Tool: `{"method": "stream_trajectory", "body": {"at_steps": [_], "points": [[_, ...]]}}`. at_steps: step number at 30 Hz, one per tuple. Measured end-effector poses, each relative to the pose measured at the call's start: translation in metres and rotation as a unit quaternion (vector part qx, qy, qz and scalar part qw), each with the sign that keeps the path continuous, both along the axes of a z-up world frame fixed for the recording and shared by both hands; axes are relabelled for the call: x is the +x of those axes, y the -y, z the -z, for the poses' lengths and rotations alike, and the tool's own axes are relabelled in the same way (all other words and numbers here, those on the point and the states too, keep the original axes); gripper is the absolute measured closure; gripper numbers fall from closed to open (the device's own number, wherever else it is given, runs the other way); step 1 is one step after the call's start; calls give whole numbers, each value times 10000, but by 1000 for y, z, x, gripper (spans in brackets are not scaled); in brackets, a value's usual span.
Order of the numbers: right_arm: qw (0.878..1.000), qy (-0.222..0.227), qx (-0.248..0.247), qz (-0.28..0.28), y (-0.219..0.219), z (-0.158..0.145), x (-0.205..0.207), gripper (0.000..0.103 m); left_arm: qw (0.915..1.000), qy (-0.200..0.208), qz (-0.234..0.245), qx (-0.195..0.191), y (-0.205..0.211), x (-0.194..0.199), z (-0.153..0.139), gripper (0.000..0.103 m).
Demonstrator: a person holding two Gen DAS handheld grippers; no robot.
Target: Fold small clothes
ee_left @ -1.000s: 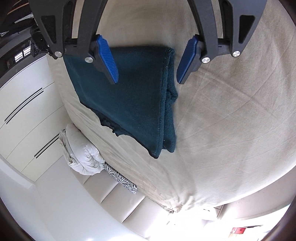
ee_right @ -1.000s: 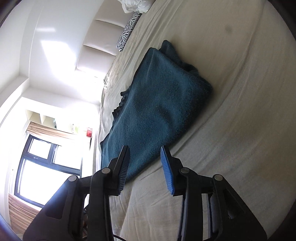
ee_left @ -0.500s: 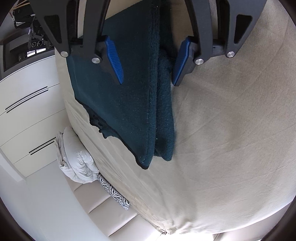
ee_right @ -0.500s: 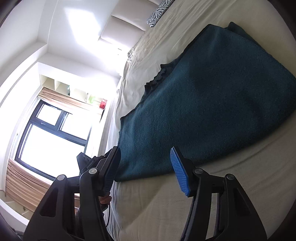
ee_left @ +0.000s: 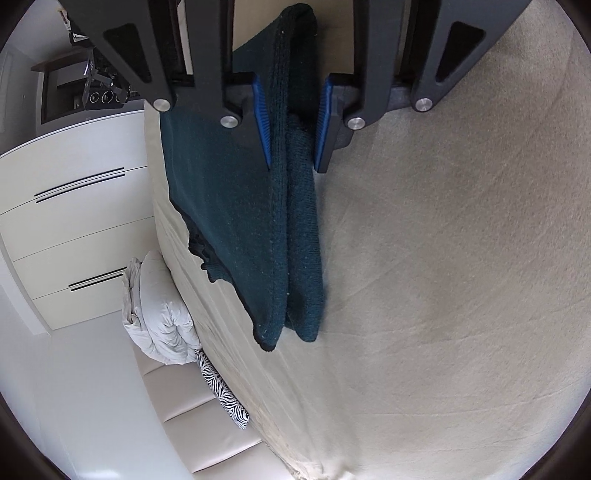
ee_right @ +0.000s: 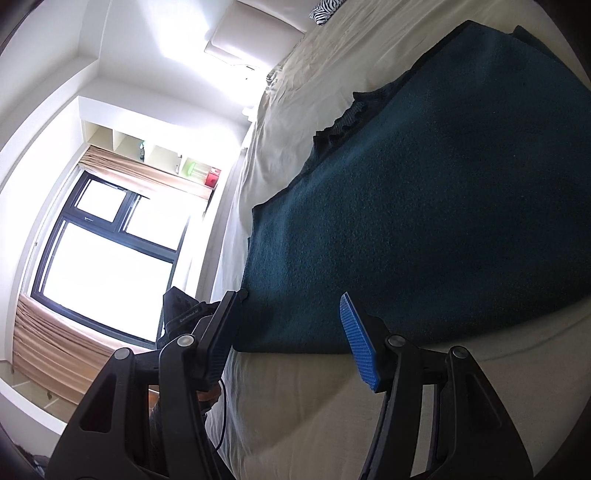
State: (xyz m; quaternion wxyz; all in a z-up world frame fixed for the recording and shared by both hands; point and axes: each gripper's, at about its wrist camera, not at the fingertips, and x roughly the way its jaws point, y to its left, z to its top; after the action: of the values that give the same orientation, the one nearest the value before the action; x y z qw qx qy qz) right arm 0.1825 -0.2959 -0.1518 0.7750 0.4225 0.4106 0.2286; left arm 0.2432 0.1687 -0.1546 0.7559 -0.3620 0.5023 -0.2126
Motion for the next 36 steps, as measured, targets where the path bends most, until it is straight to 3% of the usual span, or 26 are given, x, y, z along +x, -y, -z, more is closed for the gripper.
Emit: {"method": "stream_trajectory", "body": {"at_steps": [7,16,21,26,32,36], "points": [[9997,-92,-104,-209,-19,2,25,47,9997,210,-106,-60,-7,-13,-8,87],[9963,-177,-190,-813,-68,-2,88,47,9962,552,49,679,8,-14,-25,89],[9922,-295,-198,-1197,-108,2,132,47,9948,606,150,807,10,-12,-24,89],[9865,-897,-286,-1342,-128,37,168,51,9925,636,169,1029,18,-10,-30,90],[9886,-761,493,-1198,-106,44,172,50,9846,942,313,1437,55,-6,-72,91],[9863,-744,1080,-997,-61,43,169,50,9771,1239,629,1614,113,3,-105,91]]}}
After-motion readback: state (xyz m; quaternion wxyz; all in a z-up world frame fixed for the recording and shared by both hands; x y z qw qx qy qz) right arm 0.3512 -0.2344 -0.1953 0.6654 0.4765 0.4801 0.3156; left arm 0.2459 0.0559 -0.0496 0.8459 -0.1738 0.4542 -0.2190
